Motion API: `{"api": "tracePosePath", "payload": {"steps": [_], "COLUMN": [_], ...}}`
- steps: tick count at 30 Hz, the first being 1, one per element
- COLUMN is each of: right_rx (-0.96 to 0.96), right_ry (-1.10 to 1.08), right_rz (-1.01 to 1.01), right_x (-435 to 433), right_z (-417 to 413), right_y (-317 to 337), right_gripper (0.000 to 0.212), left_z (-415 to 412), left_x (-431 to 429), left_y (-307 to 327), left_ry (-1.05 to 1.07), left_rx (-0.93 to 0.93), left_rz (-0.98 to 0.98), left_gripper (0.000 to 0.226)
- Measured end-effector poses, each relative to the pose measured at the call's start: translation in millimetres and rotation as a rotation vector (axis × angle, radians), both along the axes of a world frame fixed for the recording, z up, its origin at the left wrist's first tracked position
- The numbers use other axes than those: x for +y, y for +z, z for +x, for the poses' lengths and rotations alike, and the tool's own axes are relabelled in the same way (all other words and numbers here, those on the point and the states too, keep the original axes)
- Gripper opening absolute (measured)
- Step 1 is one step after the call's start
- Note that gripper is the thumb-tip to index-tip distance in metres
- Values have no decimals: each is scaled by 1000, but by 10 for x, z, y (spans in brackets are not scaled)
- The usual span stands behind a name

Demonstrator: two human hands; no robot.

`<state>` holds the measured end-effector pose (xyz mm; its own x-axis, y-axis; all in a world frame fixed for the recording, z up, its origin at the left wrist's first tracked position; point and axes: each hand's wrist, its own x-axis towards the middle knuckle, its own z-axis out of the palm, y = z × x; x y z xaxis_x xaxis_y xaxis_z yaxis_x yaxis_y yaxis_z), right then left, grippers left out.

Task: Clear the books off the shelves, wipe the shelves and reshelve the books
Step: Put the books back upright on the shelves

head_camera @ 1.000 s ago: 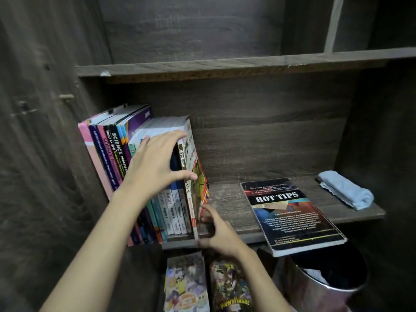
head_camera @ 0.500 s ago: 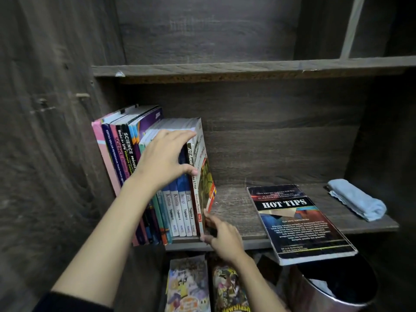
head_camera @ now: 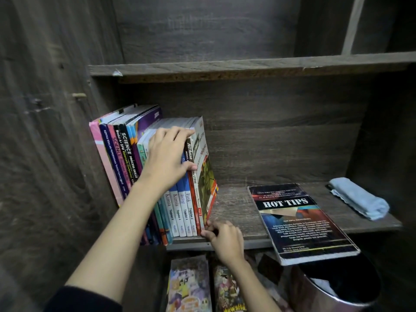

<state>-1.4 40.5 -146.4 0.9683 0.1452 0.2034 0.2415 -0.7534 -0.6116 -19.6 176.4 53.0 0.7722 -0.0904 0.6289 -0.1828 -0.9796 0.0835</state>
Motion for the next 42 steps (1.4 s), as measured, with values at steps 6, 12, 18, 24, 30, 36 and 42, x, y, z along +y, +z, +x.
{"api": "tracePosePath", "payload": {"steps": [6,12,18,24,30,36,42], "right_rx": [-30,-76,72,-81,-278,-90,211], "right_ry": [-38,-76,93,-13,-298,-579,-639], "right_rz": [-35,-106,71,305,126,-125,-155], "right_x": [19,38,-80,-437,-1105,-1716,-2188], "right_z": [-14,-124,-66,-7,8,48,35], "right_y": [-6,21,26,276,429,354,262], "right_gripper": [31,33,26,19,19,30,59], "left_z": [1,-30,-121,-180,-164,-11,159], "left_x": [-19,-51,-213,-561,-1071,-1408,-1632], "left_y": [-8,-50,-198,-531,-888,-1298,-1726], "left_ry": [14,39,115,13,-10,109,108], "left_rx": [-15,-43,-64,-411,-72,587,907], "left_rz": [-5,-1,5,-127,-379,-510,-591], "left_gripper": [82,80,88,49,25,28,46]}}
